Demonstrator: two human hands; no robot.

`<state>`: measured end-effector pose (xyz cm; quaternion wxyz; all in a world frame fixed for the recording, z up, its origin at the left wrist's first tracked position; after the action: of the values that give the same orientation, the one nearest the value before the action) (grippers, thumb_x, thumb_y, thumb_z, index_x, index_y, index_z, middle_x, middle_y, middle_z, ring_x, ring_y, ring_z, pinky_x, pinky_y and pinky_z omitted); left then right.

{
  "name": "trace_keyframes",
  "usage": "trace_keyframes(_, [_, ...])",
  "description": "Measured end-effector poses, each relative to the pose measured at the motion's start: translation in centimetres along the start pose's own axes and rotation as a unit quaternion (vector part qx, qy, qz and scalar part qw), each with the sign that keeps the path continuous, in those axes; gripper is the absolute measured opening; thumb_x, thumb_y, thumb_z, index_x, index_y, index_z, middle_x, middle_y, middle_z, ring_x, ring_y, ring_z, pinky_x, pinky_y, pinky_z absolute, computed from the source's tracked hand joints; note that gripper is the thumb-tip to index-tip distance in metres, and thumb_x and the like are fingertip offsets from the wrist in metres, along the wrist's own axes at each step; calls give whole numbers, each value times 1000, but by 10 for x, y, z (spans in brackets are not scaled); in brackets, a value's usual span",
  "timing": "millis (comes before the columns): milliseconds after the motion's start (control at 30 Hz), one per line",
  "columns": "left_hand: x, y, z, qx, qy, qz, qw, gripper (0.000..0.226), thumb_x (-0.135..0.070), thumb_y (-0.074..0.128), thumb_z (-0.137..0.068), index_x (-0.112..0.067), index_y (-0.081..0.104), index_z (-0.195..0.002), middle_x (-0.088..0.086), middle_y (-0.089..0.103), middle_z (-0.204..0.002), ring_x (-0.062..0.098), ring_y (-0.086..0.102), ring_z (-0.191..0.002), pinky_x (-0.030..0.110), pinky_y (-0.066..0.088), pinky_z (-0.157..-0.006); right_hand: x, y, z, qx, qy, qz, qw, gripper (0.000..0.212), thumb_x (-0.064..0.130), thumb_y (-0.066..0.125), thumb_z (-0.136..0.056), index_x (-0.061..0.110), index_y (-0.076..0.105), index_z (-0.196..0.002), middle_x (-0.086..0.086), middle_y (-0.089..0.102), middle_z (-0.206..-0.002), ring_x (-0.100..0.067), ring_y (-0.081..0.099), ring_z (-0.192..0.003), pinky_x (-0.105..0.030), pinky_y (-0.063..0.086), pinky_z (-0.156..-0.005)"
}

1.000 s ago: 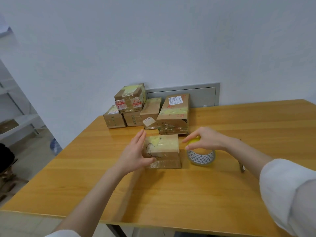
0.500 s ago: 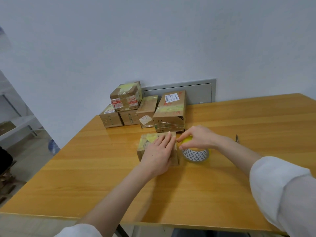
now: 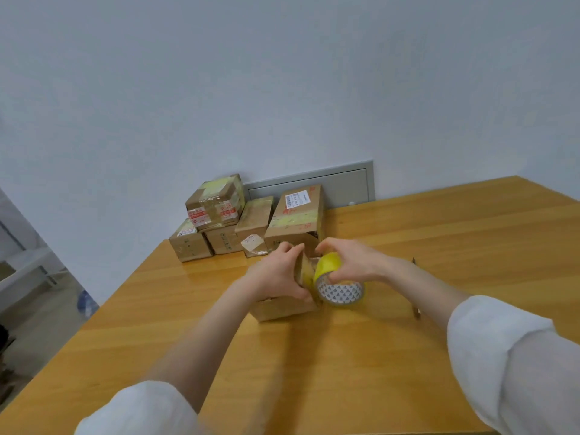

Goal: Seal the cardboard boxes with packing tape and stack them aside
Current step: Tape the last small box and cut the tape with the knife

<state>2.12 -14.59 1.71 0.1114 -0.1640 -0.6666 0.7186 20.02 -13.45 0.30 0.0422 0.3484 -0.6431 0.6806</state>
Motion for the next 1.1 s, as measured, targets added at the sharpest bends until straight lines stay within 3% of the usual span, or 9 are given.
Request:
trace_keyframes(100, [10, -18, 5, -54, 11, 193, 980, 112, -44, 83, -66, -22, 15, -152, -1, 28, -146, 17, 35, -132, 37, 36, -109, 7, -40, 3, -114, -13, -138, 984, 70, 34, 82, -68, 27, 50, -129, 7, 56, -125, -11, 53, -111, -25, 45, -87])
trace_keyframes(200, [18, -14, 18, -68, -7, 417, 906, 113, -37, 86, -64, -25, 15, -153, -3, 34, -146, 16, 40, -131, 36, 40, -106, 24, -62, 4, -163, -50, -298, 939, 59, 23, 84, -70, 28, 56, -121, 4, 63, -101, -7, 61, -89, -17, 48, -73])
trace_keyframes(267, [22, -6, 26, -60, -5, 485, 872, 111, -38, 87, -63, -31, 20, -151, -4, 40, -144, 14, 47, -126, 36, 45, -102, 36, -57, 4, -158, -74, -328, 928, 55, 17, 82, -72, 28, 57, -120, 4, 64, -100, -6, 61, -84, -18, 51, -71])
trace_keyframes(500, [40, 4, 38, -71, -8, 516, 854, 102, -46, 84, -57, -34, 33, -144, -9, 45, -142, 15, 50, -126, 42, 46, -103, 55, -41, -10, -165, -97, -286, 939, 53, 14, 74, -78, 35, 59, -125, 4, 63, -116, -12, 61, -101, -27, 50, -87])
trace_keyframes(667, [54, 9, 38, -69, 9, 514, 855, 88, -42, 85, -59, -37, 41, -135, -8, 49, -137, 10, 58, -116, 35, 52, -95, 58, -58, -15, -132, -103, -160, 973, 50, 22, 73, -76, 43, 62, -119, 16, 64, -101, -7, 60, -89, -20, 45, -76])
trace_keyframes(800, [66, 16, 44, -75, 1, 517, 853, 90, -43, 82, -62, -36, 38, -139, -12, 47, -137, 3, 58, -112, 27, 53, -89, 26, -71, -4, -82, -78, -86, 990, 47, 28, 79, -72, 37, 66, -116, 23, 61, -106, 3, 55, -96, -18, 40, -82])
trace_keyframes(1000, [64, 15, 42, -71, 1, 515, 854, 84, -34, 80, -70, -33, 36, -141, -10, 46, -138, 7, 54, -117, 27, 52, -90, 3, -54, 10, -51, -73, -163, 983, 32, 47, 76, -73, 44, 68, -104, 32, 64, -89, 21, 54, -85, -10, 39, -71])
trace_keyframes(1100, [66, 16, 44, -68, 2, 517, 853, 80, -31, 79, -72, -35, 37, -139, -10, 46, -138, 4, 56, -114, 23, 52, -86, 8, -55, 8, -64, -89, -180, 977, 25, 48, 71, -77, 38, 73, -100, 40, 61, -75, 24, 52, -76, -6, 41, -63])
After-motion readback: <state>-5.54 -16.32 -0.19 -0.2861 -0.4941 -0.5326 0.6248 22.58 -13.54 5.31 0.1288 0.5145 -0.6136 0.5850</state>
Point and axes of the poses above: each hand's wrist, its own z-axis away from the middle knuckle, its own y-axis out of the palm, x = y × z, the point moved 2 cm from there along -z, towards the middle knuckle
